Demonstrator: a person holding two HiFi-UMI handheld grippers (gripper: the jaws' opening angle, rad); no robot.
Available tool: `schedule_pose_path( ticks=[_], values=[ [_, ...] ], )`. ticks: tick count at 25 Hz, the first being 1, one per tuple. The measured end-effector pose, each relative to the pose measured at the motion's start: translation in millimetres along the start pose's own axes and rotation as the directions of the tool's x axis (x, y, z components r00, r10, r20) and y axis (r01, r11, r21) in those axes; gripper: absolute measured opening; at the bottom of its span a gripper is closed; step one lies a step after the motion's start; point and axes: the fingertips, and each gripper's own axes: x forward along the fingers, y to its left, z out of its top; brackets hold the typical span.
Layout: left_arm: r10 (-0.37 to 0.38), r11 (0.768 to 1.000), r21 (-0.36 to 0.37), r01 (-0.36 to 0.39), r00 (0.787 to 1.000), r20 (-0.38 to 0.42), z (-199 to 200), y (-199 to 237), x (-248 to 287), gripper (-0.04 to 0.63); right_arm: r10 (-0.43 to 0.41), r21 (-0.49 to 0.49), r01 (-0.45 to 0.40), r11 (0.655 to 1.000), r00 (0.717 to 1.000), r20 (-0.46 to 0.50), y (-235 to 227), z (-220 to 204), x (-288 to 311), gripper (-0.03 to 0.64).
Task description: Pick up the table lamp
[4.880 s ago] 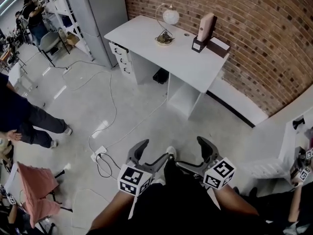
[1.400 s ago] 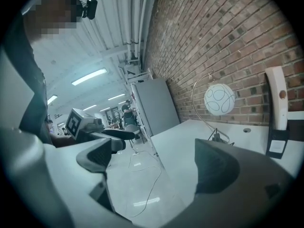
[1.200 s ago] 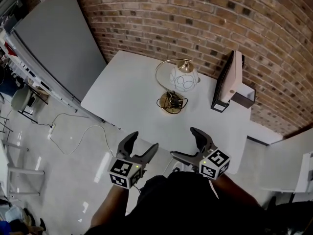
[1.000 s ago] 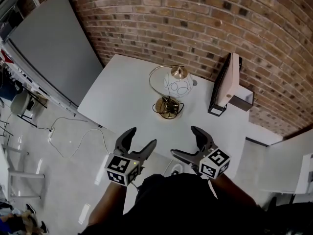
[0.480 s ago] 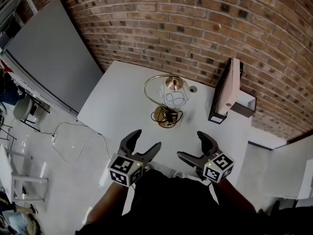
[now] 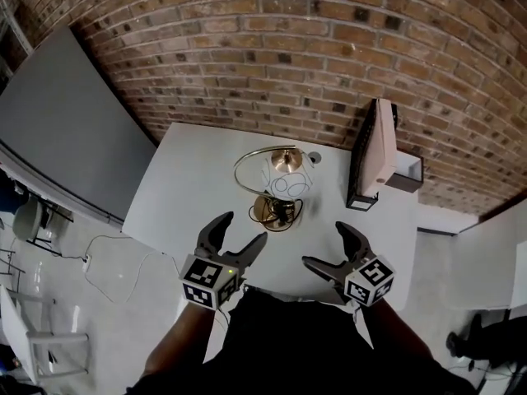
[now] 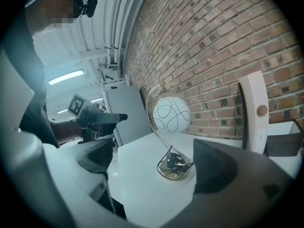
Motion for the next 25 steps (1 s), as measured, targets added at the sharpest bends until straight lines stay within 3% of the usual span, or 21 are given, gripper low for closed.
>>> schedule_pose_path(
  ticks=[11,17,25],
  values=[
    [-0.05,0.998,0.043,0.05,0.999,0.011,11,71,19,0.359,-0.144,0.031,0.144,0.989,0.99,-0.007,-15,-4,47,0.49],
    [-0.092,0.99,0.111,0.091,0.996,-0.001,16,85,37,0.359,-0.236,0.036,0.237,0.971,0.971,-0.024,-28,-12,59,0.465],
    [-0.142,0.981,0.133,0.142,0.99,-0.014,26,99,60,0.357,-0.333,0.012,0.334,0.943,0.942,-0.026,-51,-21,77,0.419]
  ],
)
